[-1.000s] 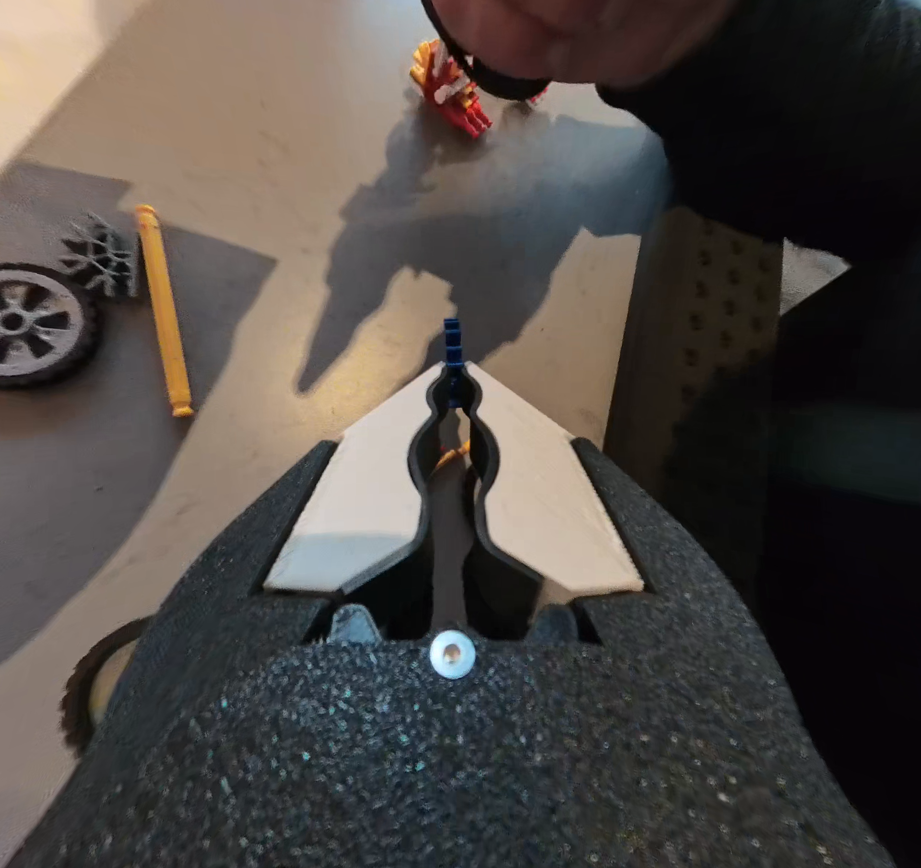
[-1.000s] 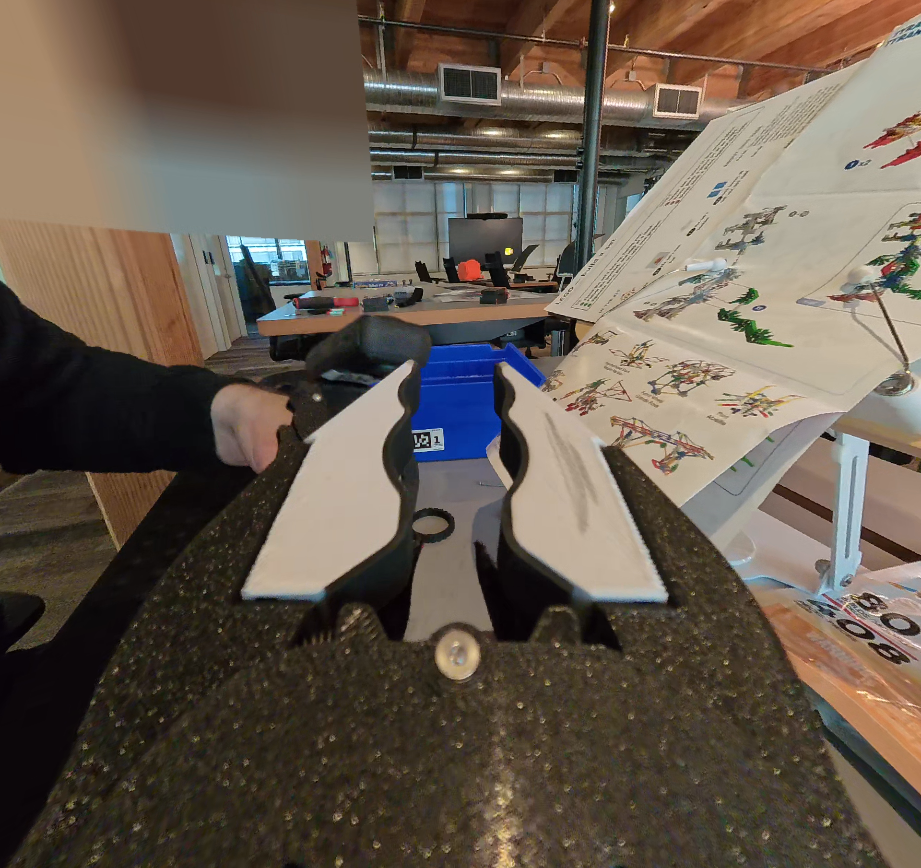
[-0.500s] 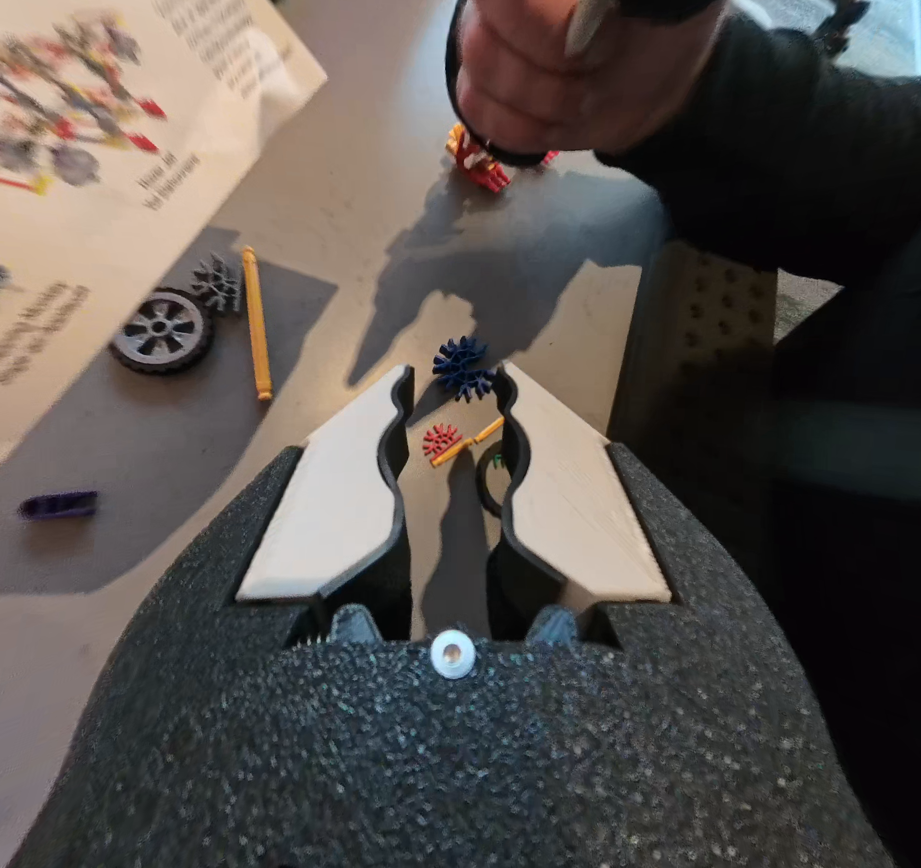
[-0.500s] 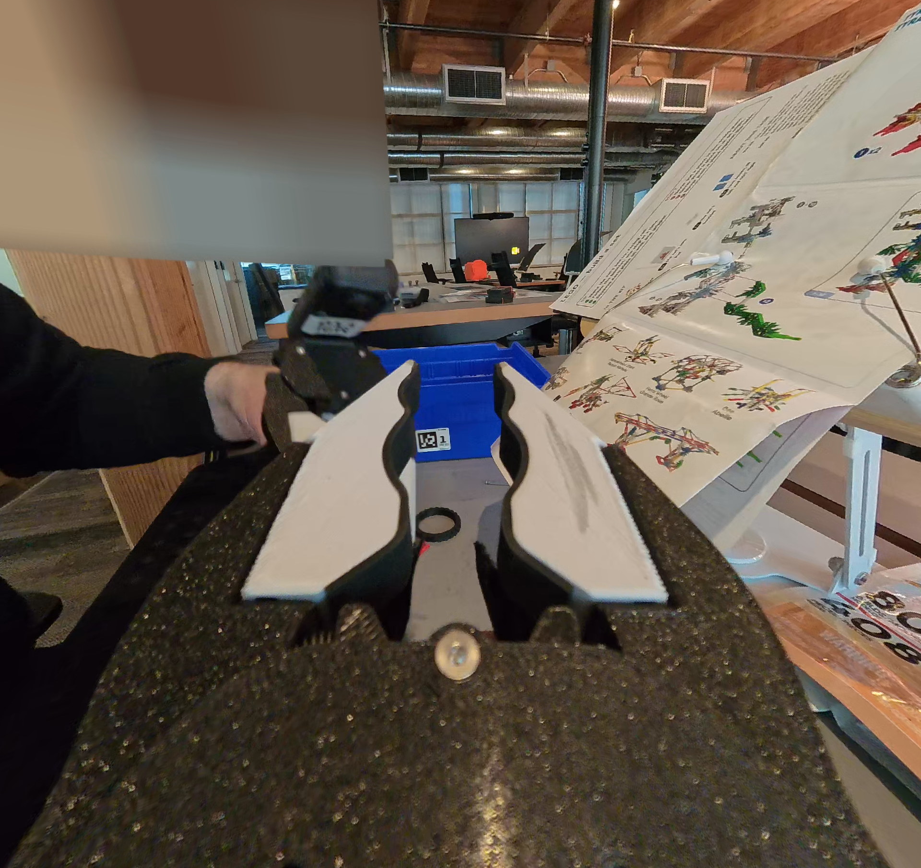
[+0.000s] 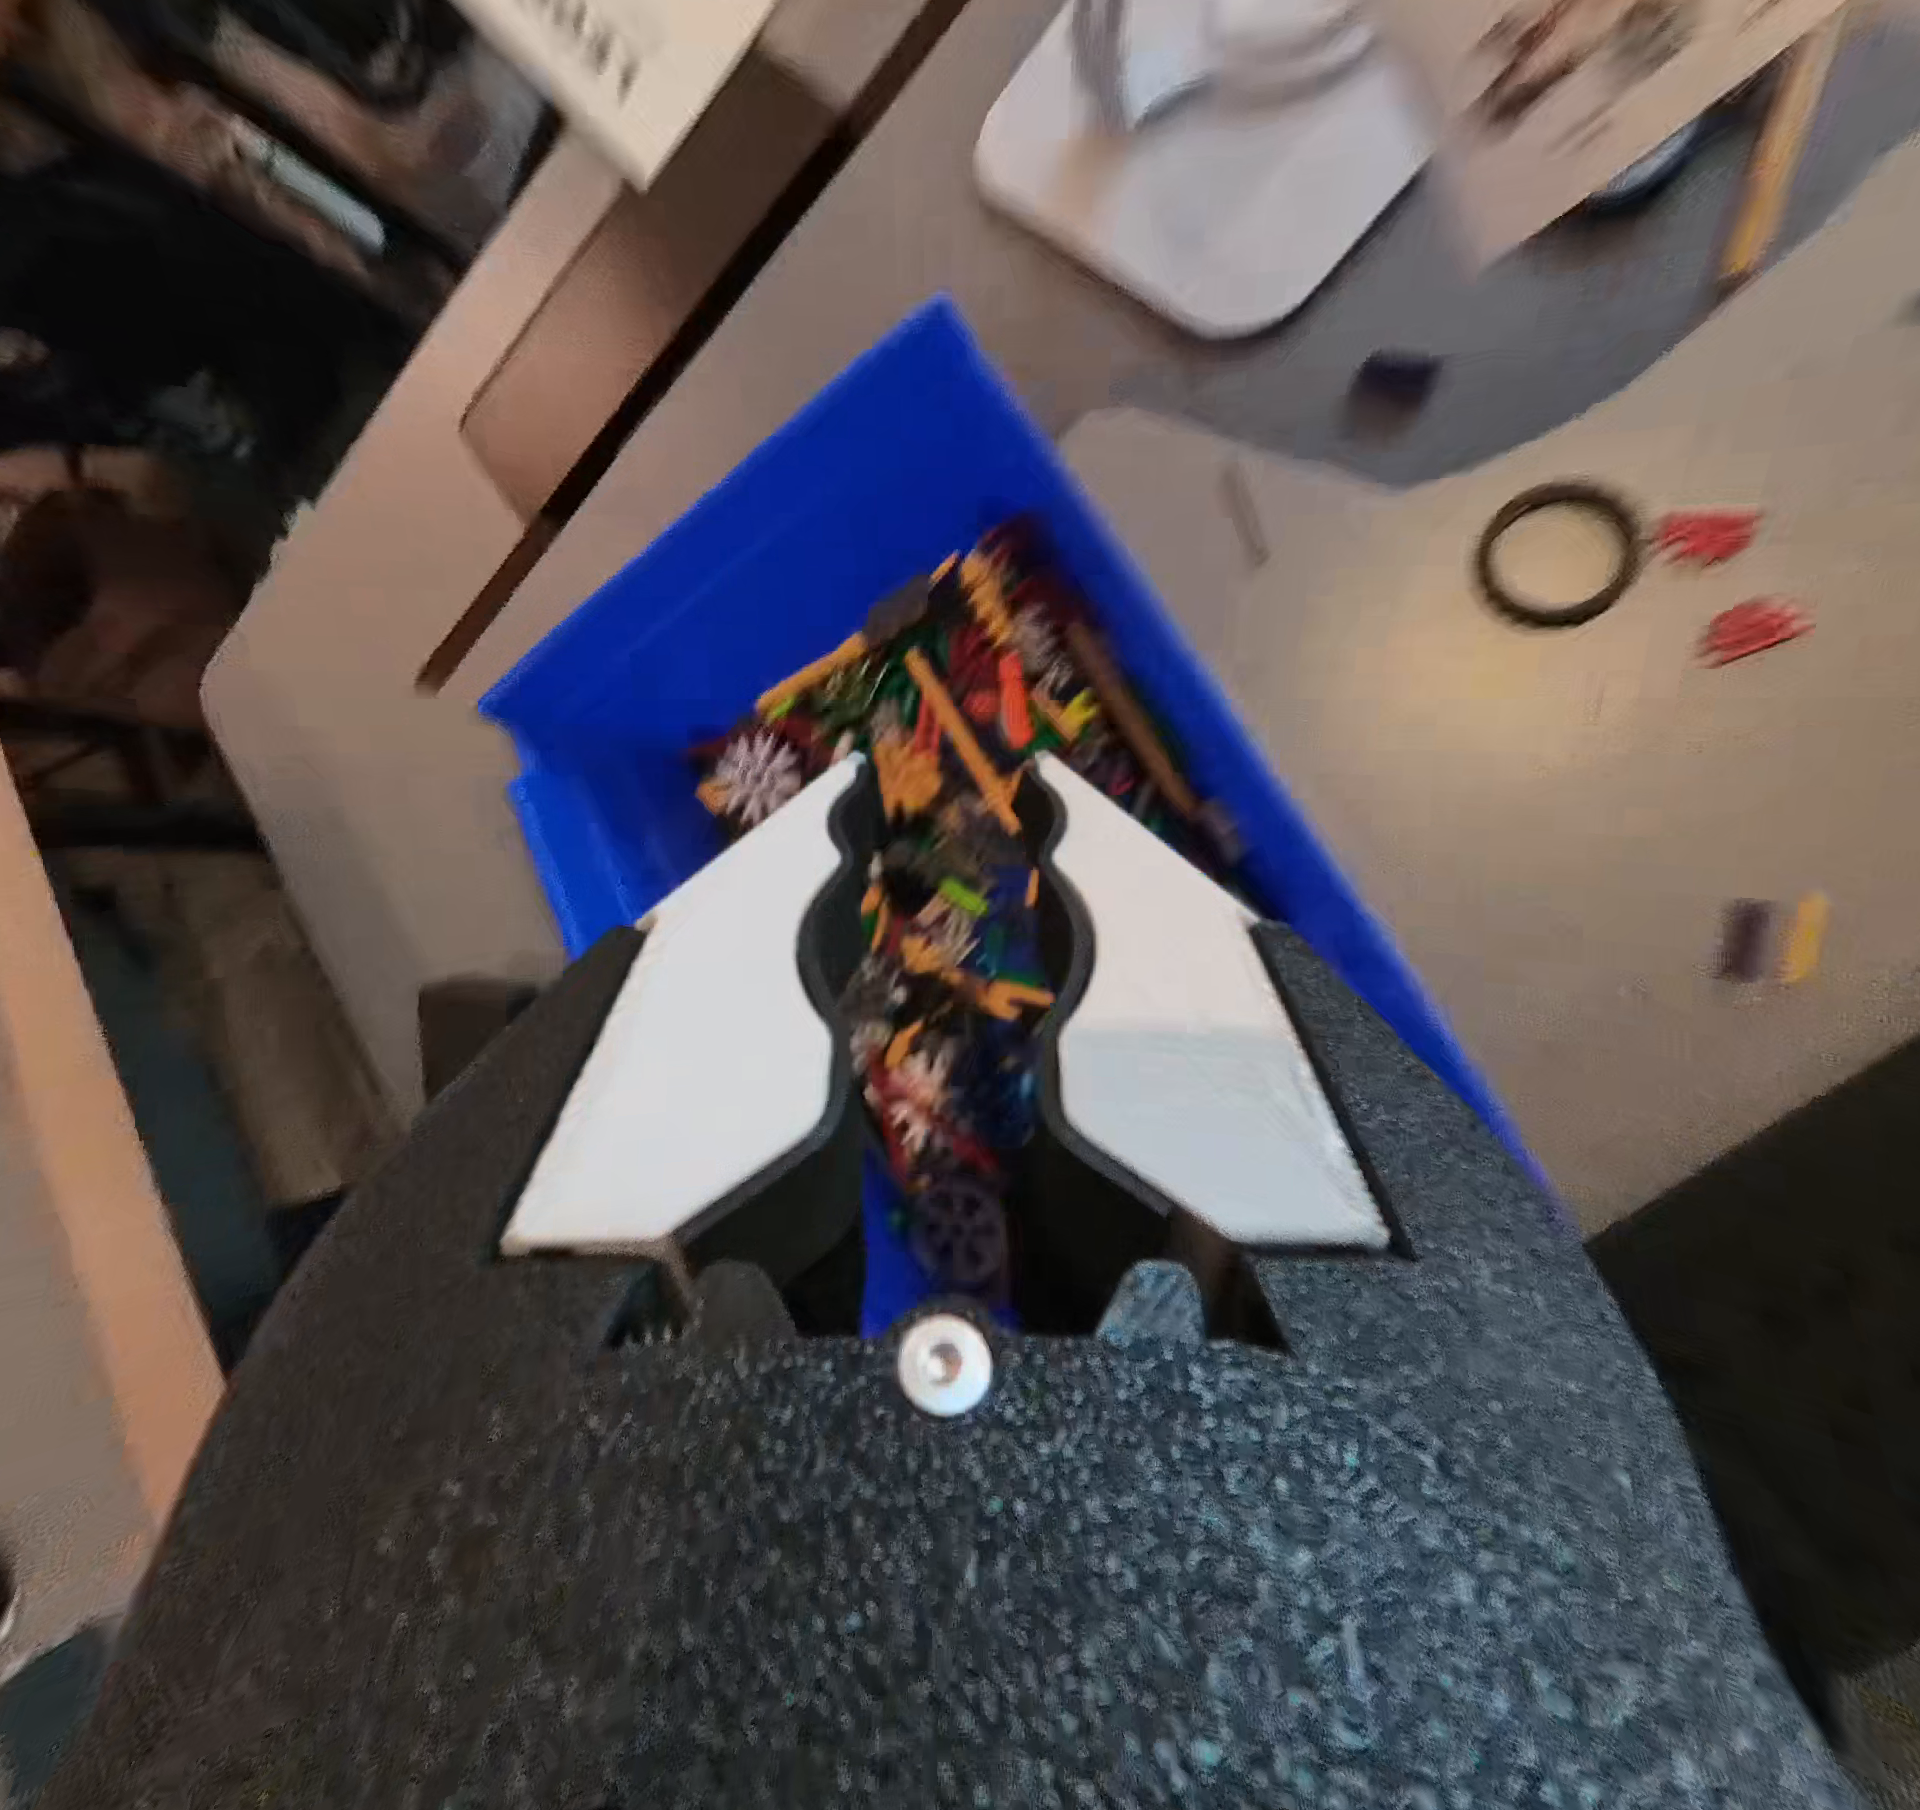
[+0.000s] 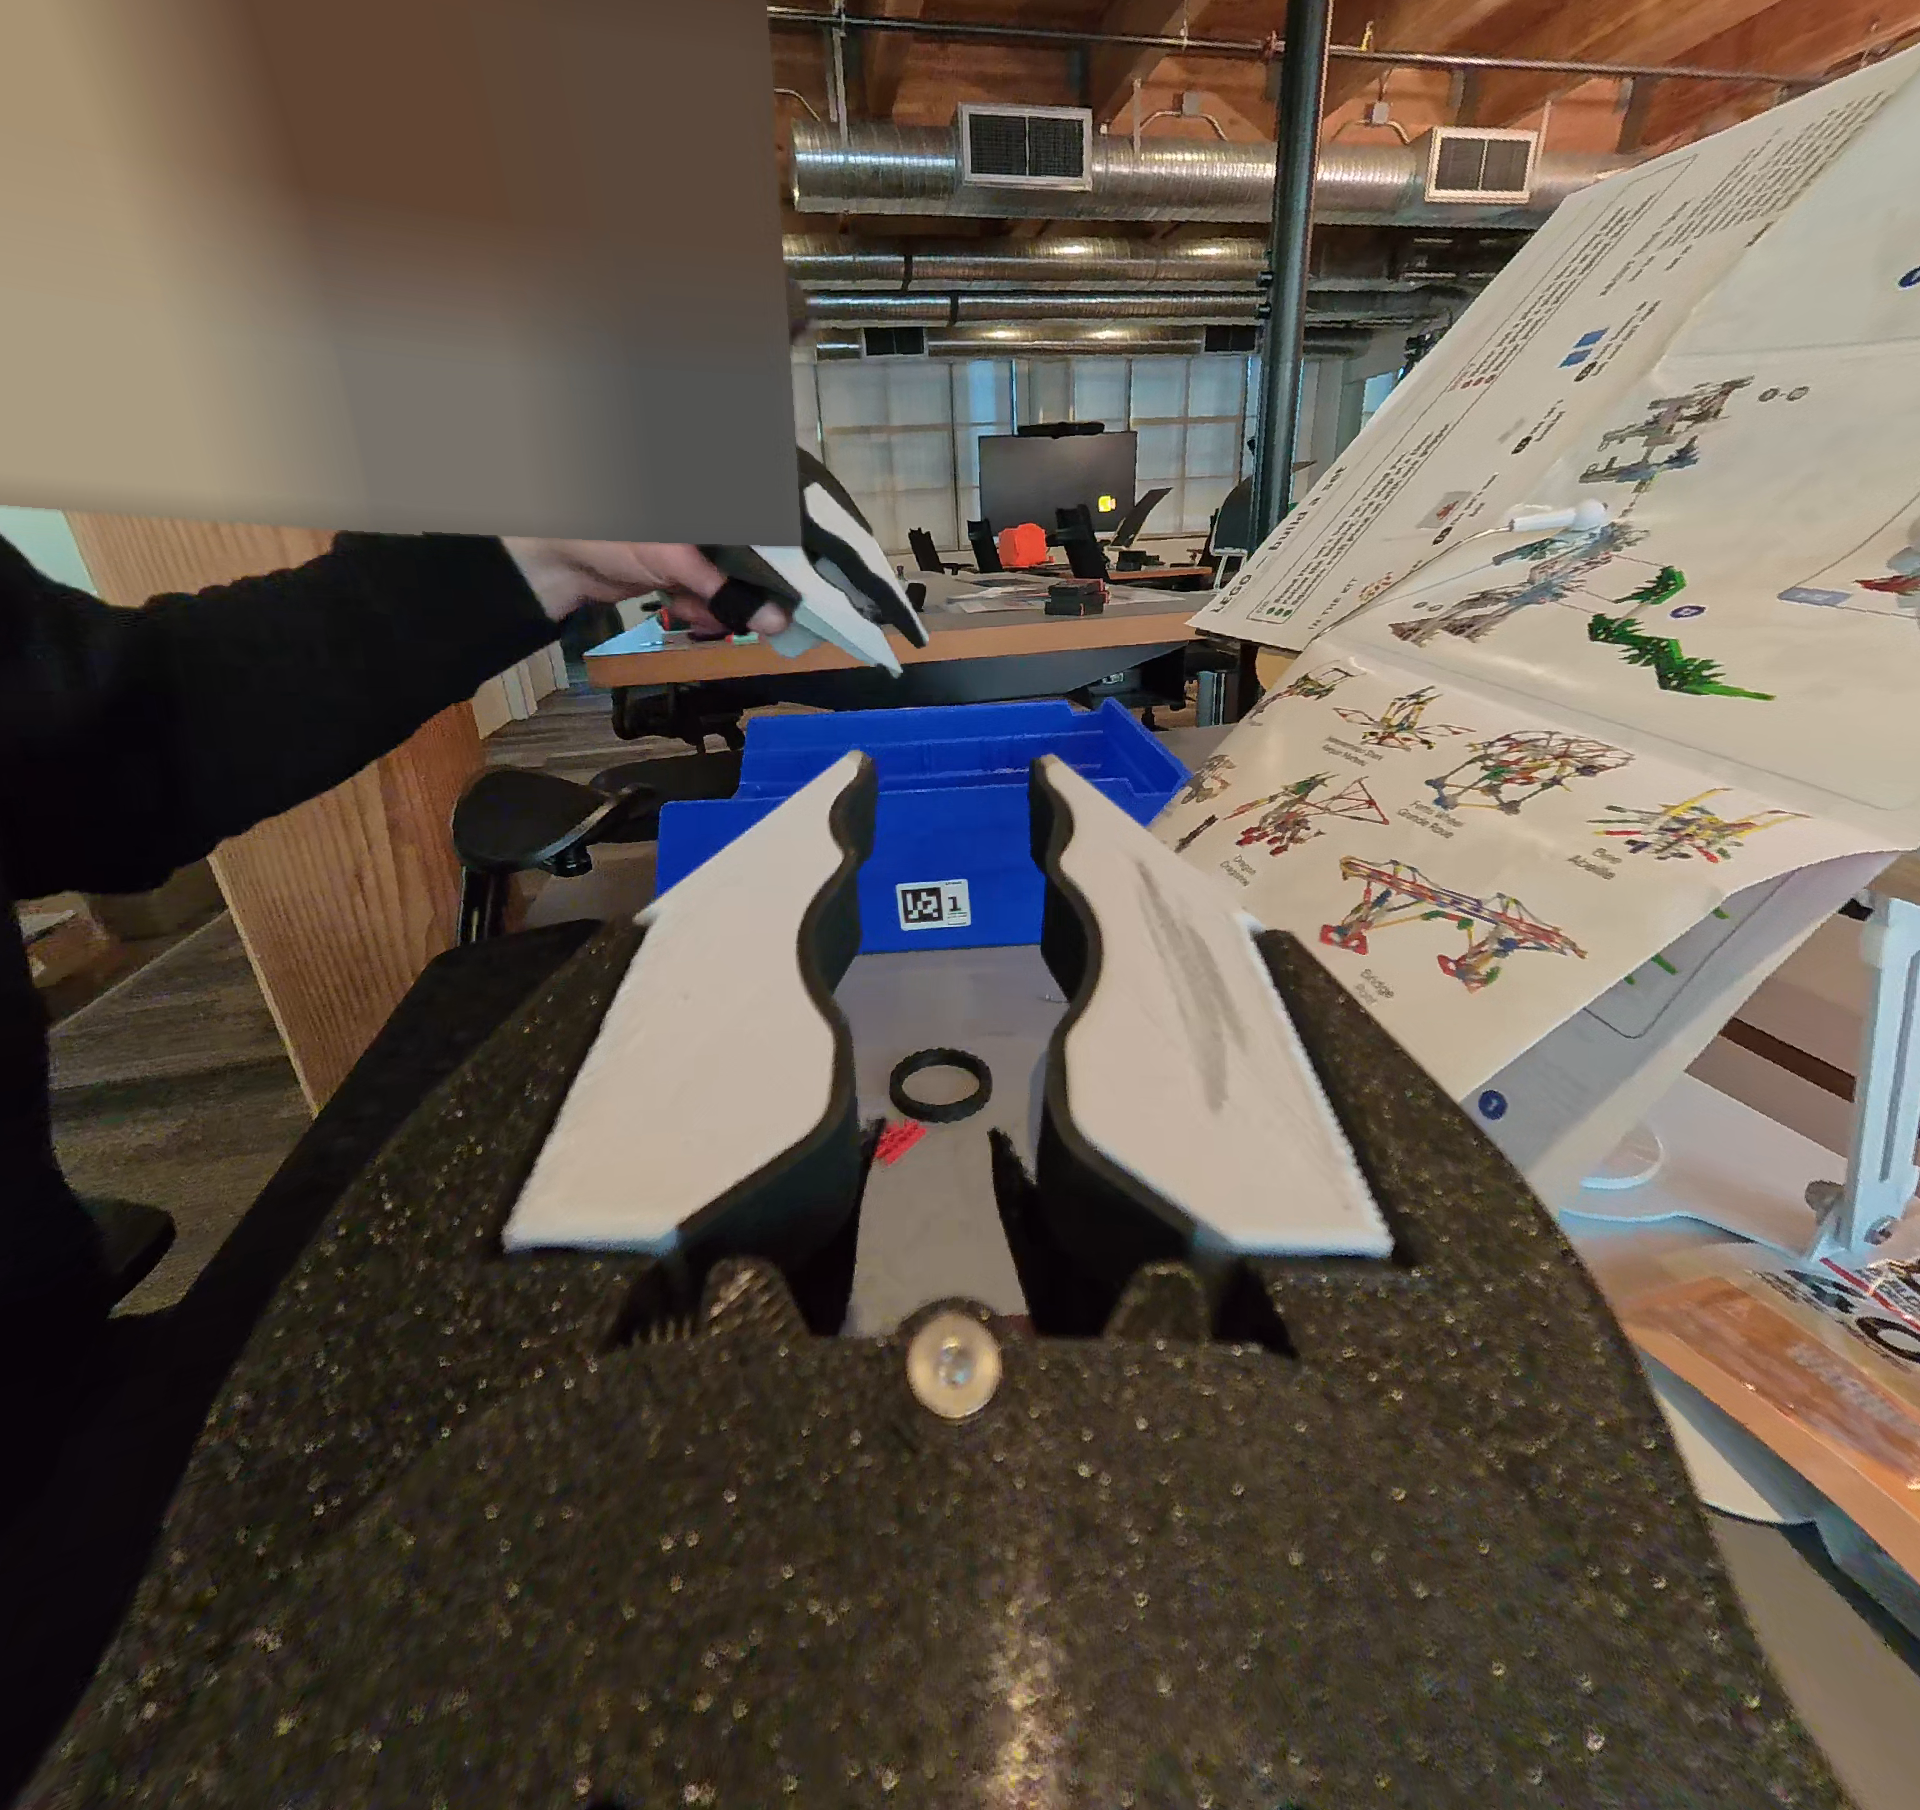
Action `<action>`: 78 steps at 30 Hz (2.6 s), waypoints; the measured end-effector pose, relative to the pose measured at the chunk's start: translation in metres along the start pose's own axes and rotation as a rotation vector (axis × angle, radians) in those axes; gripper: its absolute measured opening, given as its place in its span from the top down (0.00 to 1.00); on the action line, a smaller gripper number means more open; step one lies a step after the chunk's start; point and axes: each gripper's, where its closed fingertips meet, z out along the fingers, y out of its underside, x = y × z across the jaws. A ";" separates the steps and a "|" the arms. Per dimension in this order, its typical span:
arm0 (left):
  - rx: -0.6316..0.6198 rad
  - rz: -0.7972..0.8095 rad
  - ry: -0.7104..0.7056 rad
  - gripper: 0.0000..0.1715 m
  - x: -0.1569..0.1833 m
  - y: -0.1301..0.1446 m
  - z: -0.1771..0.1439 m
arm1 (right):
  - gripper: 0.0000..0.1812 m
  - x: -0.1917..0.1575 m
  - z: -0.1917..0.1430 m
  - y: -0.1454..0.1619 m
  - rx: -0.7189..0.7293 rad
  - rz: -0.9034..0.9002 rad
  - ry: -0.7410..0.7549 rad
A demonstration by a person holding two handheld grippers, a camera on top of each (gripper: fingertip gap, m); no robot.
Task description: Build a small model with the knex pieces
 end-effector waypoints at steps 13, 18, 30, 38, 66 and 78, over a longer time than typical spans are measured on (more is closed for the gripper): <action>-0.312 0.180 0.013 0.80 -0.041 0.072 0.103 | 0.84 0.000 0.003 0.008 -0.030 -0.003 -0.005; -0.421 0.240 0.062 0.74 -0.051 0.093 0.132 | 0.84 0.000 0.002 0.007 -0.026 0.000 -0.004; -0.411 0.168 0.131 0.93 -0.051 0.097 0.143 | 0.84 0.001 0.002 0.009 -0.031 0.006 -0.005; -0.319 0.104 0.081 1.00 -0.061 0.084 0.133 | 0.84 0.000 0.002 0.008 -0.029 0.005 -0.006; -0.420 0.078 0.126 1.00 -0.060 0.080 0.141 | 0.84 -0.001 0.003 0.010 -0.036 0.012 -0.011; -0.259 0.057 0.095 1.00 -0.059 0.044 0.117 | 0.84 -0.001 0.003 0.008 -0.038 0.012 -0.004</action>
